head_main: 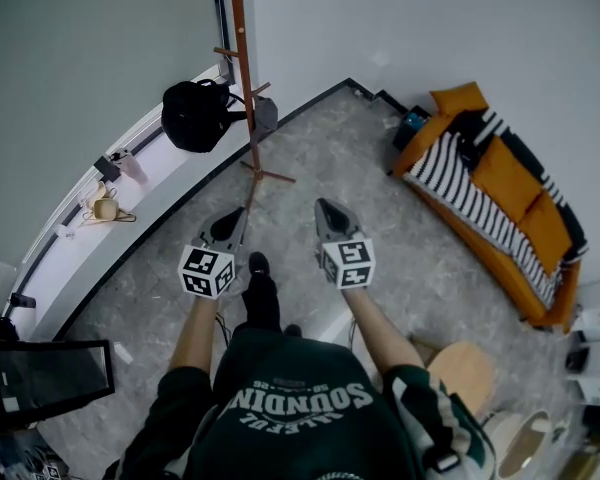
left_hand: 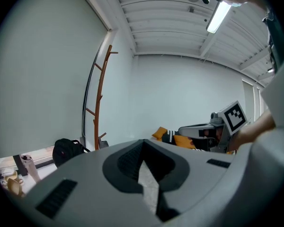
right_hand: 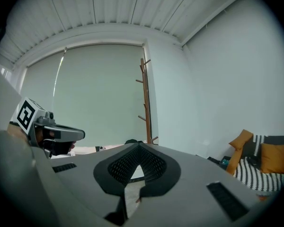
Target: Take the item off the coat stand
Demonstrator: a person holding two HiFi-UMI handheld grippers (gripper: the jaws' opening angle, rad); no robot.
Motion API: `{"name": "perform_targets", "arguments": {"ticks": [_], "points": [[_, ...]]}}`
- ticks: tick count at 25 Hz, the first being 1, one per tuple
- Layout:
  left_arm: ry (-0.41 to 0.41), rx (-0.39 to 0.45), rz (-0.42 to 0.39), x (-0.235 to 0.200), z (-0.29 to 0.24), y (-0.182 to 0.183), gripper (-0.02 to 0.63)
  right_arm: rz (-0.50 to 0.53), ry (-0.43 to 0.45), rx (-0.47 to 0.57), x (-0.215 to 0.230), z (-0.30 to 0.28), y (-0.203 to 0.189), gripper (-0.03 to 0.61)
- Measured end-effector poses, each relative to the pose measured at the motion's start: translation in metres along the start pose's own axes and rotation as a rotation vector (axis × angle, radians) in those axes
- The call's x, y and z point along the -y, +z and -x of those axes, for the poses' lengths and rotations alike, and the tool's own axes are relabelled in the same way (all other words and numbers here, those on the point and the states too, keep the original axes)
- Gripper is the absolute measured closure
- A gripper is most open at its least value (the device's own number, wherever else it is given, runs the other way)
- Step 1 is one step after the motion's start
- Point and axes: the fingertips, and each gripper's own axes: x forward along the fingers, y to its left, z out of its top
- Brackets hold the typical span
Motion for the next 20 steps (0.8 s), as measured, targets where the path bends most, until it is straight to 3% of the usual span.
{"name": "perform_targets", "arguments": {"ticks": [10,20], "points": [[-0.001,-0.005,0.03,-0.071,-0.081,0.012,0.614,0.006,0.021,-0.021,0.03,-0.097,0.013,0.58],[-0.044,-0.033,0.018,-0.165,-0.17,0.043,0.614,0.0,-0.005,-0.041,0.057,-0.218,0.053,0.578]]}}
